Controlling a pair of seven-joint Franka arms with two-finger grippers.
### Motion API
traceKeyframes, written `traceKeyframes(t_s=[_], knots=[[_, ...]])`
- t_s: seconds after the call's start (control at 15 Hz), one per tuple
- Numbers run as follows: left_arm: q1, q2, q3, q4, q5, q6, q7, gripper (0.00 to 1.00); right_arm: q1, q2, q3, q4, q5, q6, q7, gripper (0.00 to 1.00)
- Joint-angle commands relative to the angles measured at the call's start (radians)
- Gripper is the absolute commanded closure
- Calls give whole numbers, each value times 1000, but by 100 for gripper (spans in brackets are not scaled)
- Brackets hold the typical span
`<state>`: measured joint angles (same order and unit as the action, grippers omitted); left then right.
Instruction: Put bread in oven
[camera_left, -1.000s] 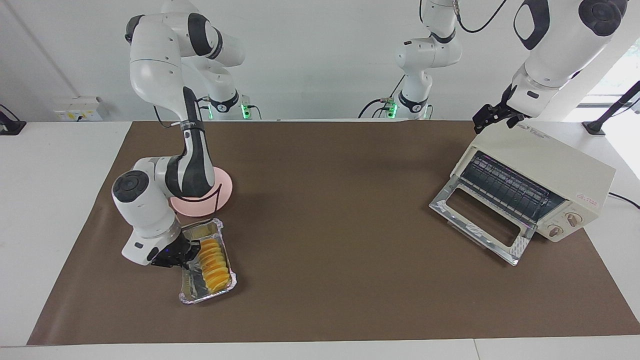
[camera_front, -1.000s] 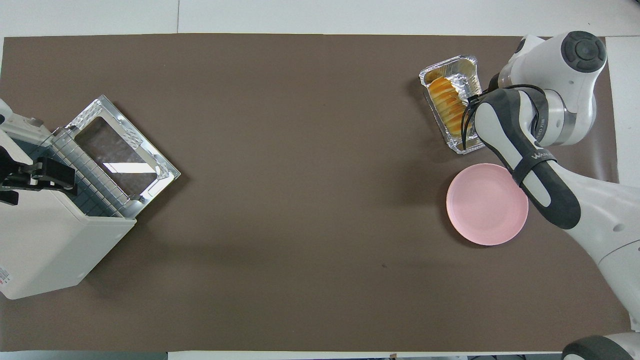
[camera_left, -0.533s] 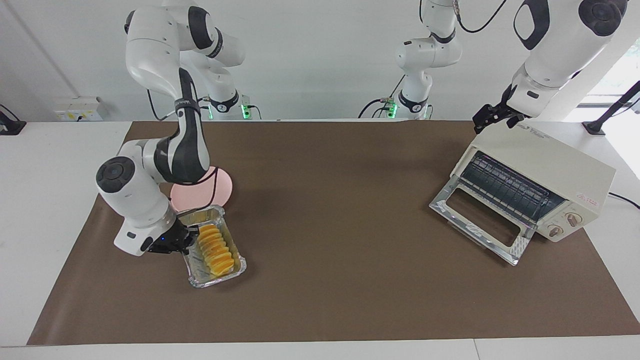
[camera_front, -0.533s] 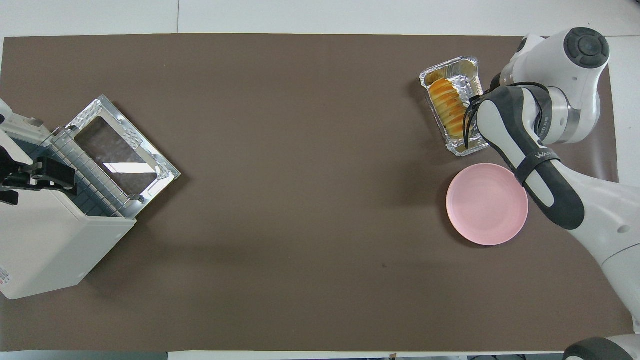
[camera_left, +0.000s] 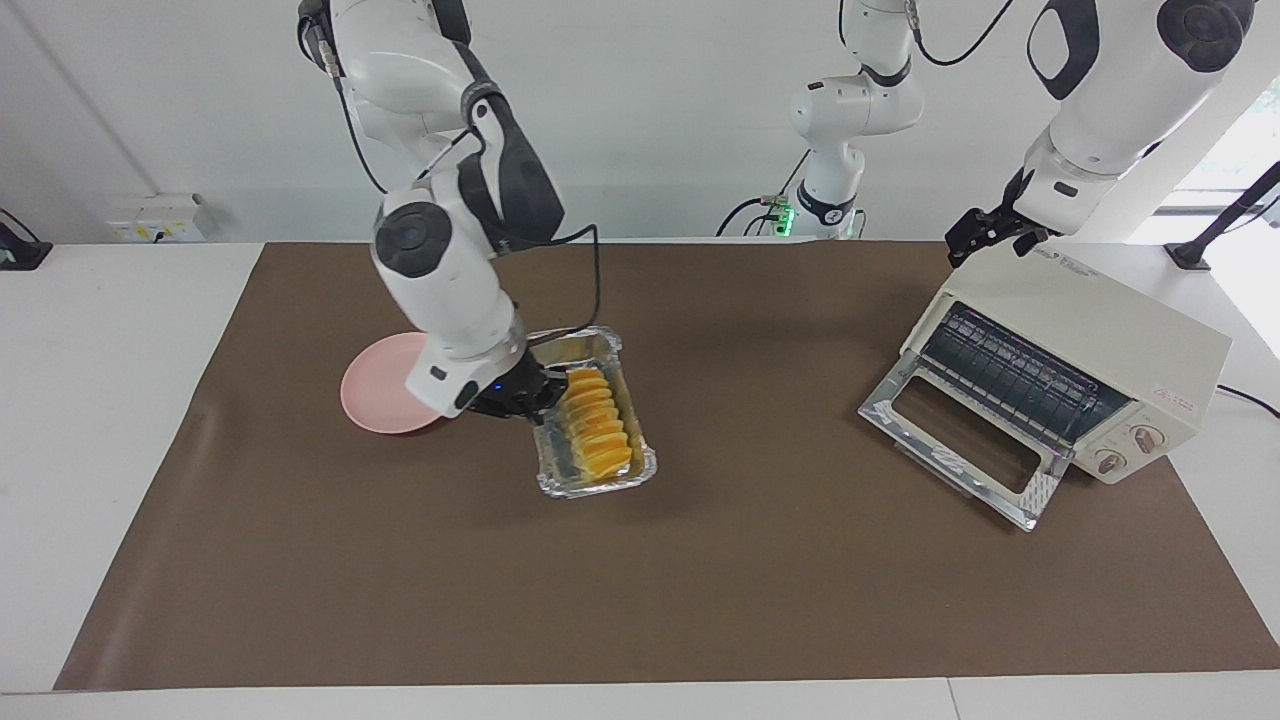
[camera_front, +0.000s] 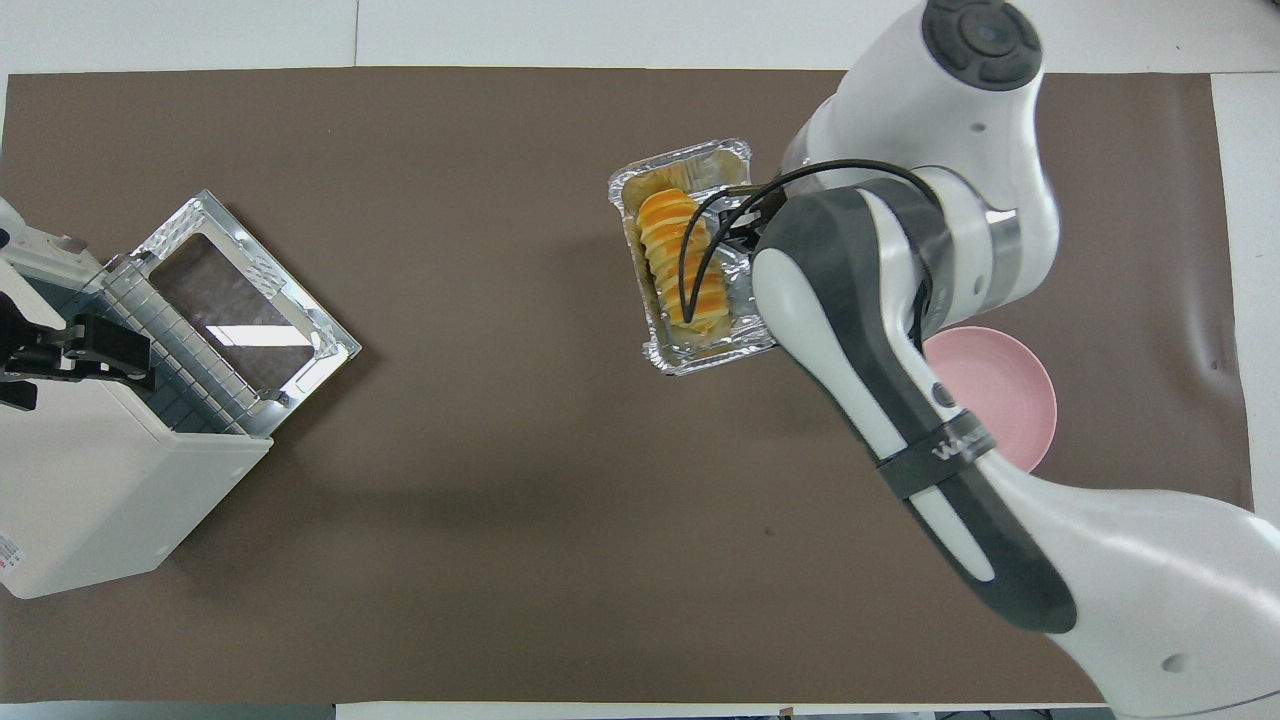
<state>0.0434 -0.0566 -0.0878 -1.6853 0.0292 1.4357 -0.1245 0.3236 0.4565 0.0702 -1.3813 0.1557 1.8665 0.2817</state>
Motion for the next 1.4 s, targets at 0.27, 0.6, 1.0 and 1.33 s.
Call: traceKeyframes(t_s=[0.27, 0.6, 1.0, 1.33], knots=[[-2, -14, 6, 1, -15, -18, 0, 0, 152, 22, -4, -225, 27, 337, 203, 100], [-4, -12, 6, 3, -15, -3, 3, 0, 181, 28, -6, -338, 28, 491, 212, 100], [-7, -14, 6, 1, -15, -4, -1, 0, 184, 25, -6, -332, 30, 473, 332, 0], [-23, -14, -12, -4, -15, 38, -26, 0, 157, -7, -44, -181, 21, 208, 384, 0]])
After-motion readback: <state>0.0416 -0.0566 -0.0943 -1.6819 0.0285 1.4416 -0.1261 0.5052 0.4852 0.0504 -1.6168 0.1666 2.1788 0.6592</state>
